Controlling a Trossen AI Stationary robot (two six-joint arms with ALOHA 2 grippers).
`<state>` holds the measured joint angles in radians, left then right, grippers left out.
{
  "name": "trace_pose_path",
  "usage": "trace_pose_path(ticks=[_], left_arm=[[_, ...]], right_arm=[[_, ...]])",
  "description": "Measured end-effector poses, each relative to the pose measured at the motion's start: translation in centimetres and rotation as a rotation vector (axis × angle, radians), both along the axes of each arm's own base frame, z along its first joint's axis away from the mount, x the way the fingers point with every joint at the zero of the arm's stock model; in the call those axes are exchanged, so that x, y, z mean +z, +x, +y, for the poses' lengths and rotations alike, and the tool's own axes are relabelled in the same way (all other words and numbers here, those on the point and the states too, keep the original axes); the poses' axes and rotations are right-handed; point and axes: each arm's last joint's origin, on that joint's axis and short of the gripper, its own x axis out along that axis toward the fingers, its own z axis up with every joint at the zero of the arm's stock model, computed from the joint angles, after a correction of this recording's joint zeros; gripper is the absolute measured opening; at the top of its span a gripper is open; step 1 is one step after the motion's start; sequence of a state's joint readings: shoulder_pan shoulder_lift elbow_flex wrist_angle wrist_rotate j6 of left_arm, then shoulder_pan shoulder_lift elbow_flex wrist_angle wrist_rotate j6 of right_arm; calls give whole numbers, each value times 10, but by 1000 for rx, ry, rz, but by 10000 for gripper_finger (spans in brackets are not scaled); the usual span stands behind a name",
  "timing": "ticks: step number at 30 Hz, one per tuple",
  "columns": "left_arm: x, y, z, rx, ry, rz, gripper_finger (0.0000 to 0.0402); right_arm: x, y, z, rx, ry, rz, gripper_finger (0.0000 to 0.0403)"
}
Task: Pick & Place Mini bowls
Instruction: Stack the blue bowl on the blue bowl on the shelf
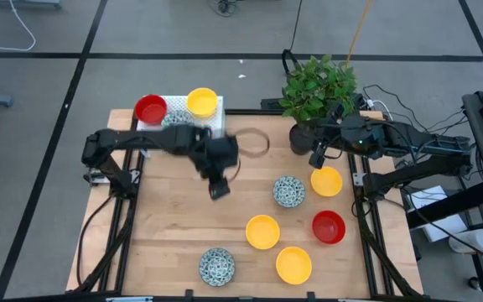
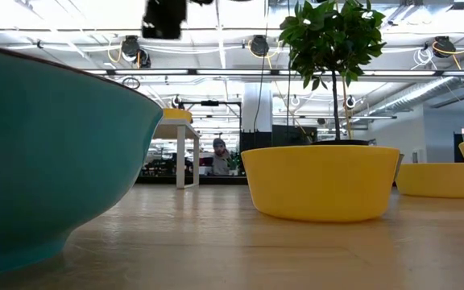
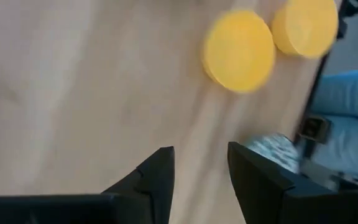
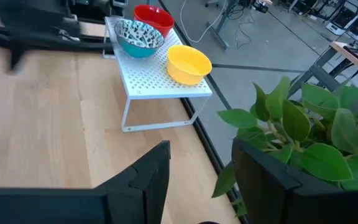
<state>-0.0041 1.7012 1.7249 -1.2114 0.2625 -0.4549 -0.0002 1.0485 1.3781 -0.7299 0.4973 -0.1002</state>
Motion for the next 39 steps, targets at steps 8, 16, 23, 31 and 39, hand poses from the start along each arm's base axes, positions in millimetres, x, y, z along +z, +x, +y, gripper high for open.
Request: trace_pose_path(ticks=[8,16,23,31,39], left_arm=[[-20,-15,-93,-27,-79,128,150],[-45,-27,-178,-220,-59,-106,150],[-84,-39,-231,-383,14,-117,149],[-130,-42,-261,-619,137,-81,149],[-153,-34,-261,-713,294,-100,149]], right_arm=[[1,-1,0,18,-34,18,160],[2,0,0,22,-32,4,160],[3,0,0,22,-32,-13,160],[3,0,0,6,2,-31,160],[-6,1,0,-20,50,-14,160]])
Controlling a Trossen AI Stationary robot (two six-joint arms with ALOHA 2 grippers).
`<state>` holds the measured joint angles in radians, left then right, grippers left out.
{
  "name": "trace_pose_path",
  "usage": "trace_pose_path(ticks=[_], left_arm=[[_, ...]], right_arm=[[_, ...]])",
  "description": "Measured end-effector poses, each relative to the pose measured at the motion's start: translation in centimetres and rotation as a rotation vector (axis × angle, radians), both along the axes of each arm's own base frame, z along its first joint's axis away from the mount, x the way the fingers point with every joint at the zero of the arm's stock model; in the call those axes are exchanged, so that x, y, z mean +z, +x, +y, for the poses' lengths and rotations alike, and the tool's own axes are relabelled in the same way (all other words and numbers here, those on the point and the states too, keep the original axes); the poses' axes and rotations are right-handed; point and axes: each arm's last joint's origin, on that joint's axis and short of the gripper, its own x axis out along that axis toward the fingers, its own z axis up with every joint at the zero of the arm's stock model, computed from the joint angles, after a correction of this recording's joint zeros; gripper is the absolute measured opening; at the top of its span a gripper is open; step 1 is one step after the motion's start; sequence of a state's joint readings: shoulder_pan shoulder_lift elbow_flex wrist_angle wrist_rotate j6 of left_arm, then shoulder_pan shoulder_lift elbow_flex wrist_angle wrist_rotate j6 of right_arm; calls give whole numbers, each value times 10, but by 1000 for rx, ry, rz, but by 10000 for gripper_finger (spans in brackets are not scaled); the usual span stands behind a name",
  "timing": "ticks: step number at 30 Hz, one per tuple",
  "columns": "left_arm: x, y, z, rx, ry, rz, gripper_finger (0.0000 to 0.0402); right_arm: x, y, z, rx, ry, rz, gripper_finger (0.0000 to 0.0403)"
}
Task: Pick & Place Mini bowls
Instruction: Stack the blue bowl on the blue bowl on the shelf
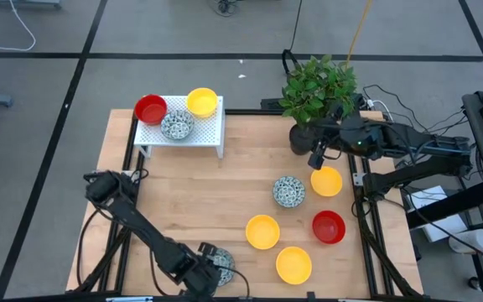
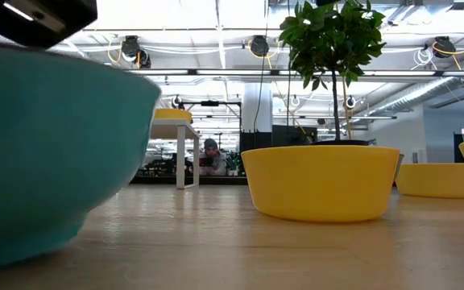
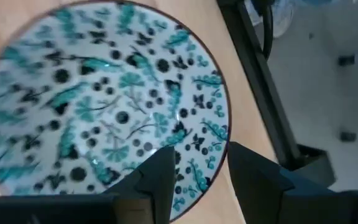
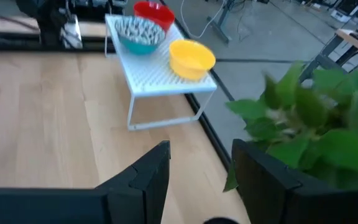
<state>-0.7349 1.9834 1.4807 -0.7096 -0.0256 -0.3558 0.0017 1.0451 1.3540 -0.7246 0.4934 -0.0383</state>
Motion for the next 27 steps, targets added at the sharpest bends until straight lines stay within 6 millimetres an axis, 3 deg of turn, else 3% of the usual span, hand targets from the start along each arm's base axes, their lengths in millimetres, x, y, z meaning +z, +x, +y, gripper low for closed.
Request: trace_pose_path(ticks=[7,16,20,27], left_arm=[[-5,0,5,37,33,47,144],[-2,2,8,44,19,43,92],[-3,4,14,160,32,65,72],[-4,16,48,425,82,149,25]], right_arm=[[-25,4,0,-1,0,89,160],[-56,9,0,-3,-1,167,160],[-57,10,0,-3,-1,169,160],[-52,9,0,-3,-1,116,160]])
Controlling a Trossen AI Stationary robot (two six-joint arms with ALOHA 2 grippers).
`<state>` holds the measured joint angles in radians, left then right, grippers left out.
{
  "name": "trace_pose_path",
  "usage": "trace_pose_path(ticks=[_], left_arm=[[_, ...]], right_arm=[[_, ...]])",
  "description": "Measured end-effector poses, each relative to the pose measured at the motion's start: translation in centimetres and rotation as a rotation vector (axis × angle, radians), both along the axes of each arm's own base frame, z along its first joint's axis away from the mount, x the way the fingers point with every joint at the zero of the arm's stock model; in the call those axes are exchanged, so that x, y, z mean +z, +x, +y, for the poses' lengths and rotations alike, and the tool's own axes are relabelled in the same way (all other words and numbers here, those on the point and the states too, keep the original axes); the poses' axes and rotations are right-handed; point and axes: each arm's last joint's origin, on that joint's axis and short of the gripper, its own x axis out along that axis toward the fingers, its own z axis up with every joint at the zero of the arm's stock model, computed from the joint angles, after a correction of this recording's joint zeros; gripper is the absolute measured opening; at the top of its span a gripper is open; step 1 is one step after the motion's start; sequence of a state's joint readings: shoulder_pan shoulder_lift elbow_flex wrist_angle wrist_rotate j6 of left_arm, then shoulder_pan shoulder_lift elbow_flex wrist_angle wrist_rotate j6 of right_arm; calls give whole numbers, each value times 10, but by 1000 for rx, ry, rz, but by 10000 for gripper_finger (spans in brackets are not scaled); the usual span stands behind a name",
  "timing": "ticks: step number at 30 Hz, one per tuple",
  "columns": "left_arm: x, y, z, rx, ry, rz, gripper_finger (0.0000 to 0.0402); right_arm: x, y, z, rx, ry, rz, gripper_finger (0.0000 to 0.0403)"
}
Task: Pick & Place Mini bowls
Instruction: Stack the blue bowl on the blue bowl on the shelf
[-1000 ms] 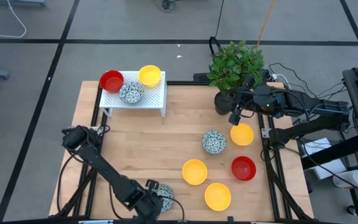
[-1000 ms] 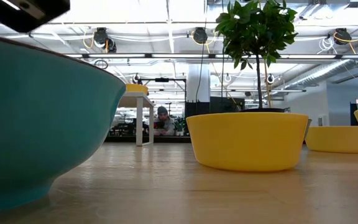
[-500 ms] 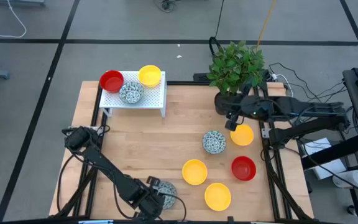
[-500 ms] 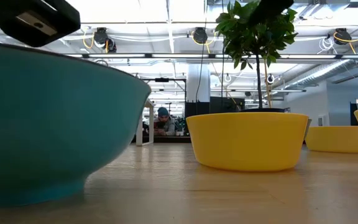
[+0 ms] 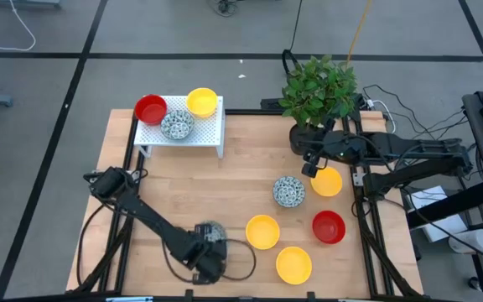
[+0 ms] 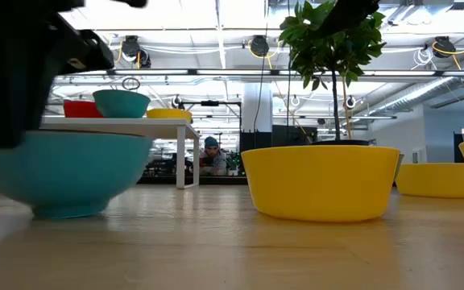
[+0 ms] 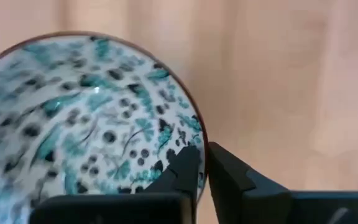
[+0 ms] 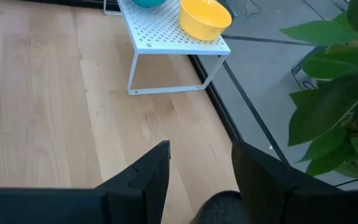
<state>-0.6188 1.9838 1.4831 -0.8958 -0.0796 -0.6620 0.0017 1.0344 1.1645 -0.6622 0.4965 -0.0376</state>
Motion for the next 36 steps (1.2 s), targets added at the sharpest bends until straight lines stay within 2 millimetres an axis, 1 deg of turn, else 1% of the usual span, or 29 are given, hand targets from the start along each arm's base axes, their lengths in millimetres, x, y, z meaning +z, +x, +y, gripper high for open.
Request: trace_pose_path(ticks=[3,7,11,16,19,24,29,36], left_arm=[[2,7,11,63,-4,3,10],[3,14,22,98,-5,9,16],[12,21,31,100,6,13,10],[39,33,44,117,-16,-34,7],[55,35,54,131,-38,-87,7],[91,31,81,190,-47,-189,5],[122,23,109,230,-27,-286,4],[165,5,158,331,111,-464,4]], right_arm=[[2,-1,0,0,-1,-11,160],[4,-6,0,1,-2,-20,160],[8,-14,0,1,-2,-31,160],[15,-28,0,0,-1,-75,160],[20,-36,0,0,-1,-110,160],[25,-46,0,-2,2,-149,160],[27,-50,0,-12,20,-172,160],[27,-49,0,-10,16,-170,160]])
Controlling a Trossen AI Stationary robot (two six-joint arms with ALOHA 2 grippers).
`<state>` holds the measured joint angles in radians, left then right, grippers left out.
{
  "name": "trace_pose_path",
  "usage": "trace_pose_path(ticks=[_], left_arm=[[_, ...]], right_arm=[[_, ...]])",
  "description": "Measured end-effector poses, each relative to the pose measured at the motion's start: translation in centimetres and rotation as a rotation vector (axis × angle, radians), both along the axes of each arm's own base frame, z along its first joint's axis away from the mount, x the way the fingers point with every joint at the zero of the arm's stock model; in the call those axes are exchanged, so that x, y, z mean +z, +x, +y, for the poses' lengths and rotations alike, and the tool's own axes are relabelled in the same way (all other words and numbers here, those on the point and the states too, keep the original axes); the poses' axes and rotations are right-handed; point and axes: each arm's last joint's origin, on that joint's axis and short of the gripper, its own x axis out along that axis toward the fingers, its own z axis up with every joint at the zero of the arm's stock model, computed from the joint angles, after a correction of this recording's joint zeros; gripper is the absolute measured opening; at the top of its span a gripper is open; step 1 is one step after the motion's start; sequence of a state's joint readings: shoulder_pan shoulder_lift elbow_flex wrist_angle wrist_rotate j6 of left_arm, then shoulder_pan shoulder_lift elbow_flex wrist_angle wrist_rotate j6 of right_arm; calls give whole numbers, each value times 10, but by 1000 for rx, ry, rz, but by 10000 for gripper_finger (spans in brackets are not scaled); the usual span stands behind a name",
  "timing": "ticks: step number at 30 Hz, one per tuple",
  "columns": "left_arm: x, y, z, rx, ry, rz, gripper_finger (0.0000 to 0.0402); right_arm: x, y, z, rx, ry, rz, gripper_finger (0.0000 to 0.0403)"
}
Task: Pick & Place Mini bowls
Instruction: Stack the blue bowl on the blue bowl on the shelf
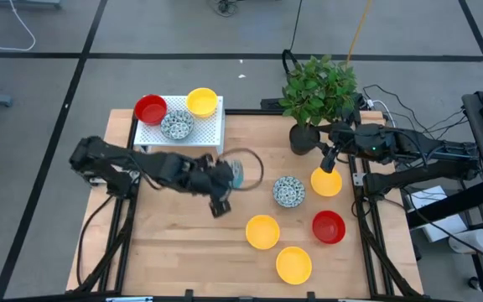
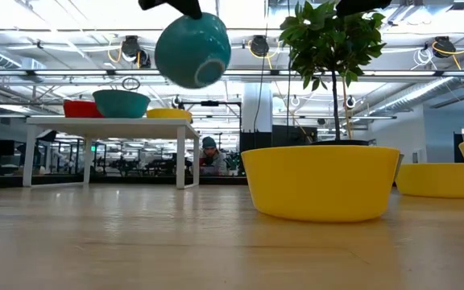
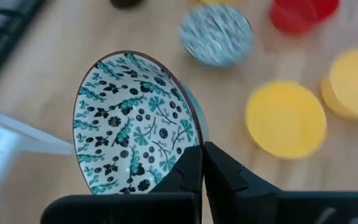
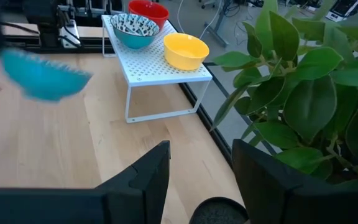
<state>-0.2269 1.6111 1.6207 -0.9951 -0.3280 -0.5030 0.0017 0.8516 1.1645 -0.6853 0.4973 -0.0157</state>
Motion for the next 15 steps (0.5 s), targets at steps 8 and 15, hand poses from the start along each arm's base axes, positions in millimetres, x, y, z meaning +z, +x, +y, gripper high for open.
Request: trace_pose_path(ticks=[8,15], left_arm=[[36,-31,56,161,209,-68,4],[35,-62,97,289,300,154,4]], right_arm=[[0,0,0,5,-11,6,160],[1,0,0,10,-21,5,160]])
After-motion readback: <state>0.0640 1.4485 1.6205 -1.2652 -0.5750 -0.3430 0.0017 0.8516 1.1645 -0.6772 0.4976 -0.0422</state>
